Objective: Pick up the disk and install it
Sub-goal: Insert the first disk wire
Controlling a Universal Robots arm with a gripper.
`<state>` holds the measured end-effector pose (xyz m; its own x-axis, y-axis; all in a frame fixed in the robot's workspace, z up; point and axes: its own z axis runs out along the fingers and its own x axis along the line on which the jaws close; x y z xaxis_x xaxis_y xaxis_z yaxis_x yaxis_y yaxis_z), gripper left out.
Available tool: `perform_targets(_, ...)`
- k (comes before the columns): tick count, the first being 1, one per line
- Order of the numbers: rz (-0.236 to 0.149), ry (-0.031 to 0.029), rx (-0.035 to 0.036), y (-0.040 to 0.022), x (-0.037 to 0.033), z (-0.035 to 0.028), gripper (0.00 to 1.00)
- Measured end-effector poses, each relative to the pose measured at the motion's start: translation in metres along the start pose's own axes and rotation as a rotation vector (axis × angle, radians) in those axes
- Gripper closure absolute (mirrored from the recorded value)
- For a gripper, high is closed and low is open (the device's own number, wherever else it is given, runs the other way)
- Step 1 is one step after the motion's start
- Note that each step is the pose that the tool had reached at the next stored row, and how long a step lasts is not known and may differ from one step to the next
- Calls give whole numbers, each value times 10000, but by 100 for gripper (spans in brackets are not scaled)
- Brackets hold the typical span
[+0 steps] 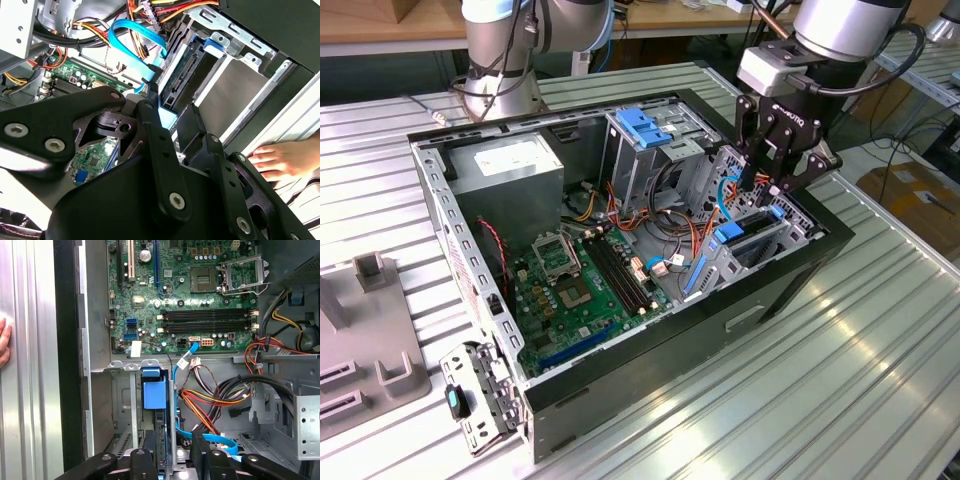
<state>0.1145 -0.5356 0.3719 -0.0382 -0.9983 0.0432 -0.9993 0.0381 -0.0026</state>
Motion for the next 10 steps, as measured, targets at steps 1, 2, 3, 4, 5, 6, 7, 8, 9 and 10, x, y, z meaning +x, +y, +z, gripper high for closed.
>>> perform_targets(1,0,0,0,0,0,0,58)
perform_targets(2,0,0,0,0,-2,0,58)
perform_targets(3,0,0,0,0,-4,0,58)
perform_targets(4,0,1,0,0,-9,-1,58)
perform_targets(5,1,0,0,1,-13,-1,58)
perform_targets(6,1,0,0,1,-20,-1,58)
perform_targets(7,1,0,0,1,-29,-1,58)
perform_targets(8,0,-1,0,1,-37,-1,58)
perform_targets(9,1,0,0,1,-47,-2,58)
perform_targets(10,2,0,0,1,-51,-2,58)
